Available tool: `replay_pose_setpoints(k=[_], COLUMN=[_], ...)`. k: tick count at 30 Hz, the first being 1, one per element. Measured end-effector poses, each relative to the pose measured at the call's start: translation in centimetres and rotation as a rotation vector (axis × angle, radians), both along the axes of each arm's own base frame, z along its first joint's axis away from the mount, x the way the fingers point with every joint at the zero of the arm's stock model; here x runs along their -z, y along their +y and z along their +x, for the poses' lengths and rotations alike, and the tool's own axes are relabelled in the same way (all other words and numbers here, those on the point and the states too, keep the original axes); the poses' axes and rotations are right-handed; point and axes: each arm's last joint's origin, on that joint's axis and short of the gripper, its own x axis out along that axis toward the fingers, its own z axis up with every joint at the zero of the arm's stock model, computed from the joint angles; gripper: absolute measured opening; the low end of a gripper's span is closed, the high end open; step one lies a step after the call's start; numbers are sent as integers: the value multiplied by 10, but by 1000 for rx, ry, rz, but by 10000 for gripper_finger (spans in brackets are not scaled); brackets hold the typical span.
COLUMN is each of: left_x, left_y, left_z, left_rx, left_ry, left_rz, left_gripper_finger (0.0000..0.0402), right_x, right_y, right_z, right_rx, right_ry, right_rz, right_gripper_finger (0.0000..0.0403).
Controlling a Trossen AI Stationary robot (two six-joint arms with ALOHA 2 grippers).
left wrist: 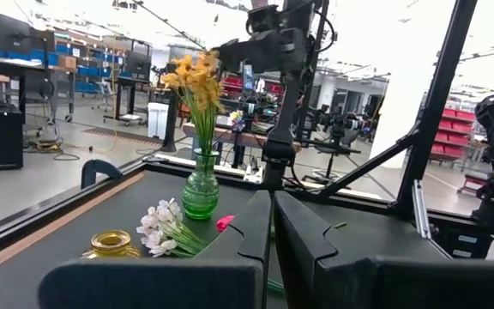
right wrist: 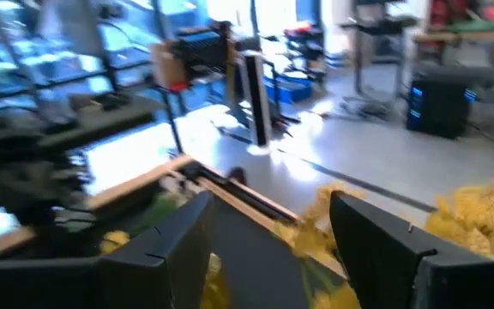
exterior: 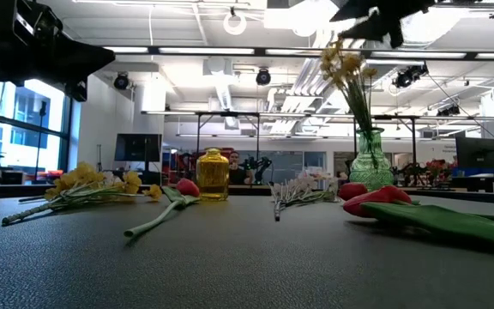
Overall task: Sort flowers into vase by color
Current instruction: Put the yellow flowers into the green vase, then put the red tulip into the yellow vase
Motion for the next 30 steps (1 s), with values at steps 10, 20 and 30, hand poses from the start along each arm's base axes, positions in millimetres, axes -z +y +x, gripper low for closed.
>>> replay_pose_setpoints(k=[10,20,30], left_x=[0,-3,-4], left_y=[0,0,0], left_z=[0,0,-1], left_rx=[0,4,4], left_ry=[-2,-33,-42], left_rz=[-3,-24,-23], left_gripper_finger=[8,8,8], right_x=[-8,19,88], right_y=[51,102,113], right_z=[-1,13,27], right_rx=[-185,-338,-235], right_ry=[-8,100,398], right_rz=[-124,-46,360], right_gripper_finger=[220,220,220])
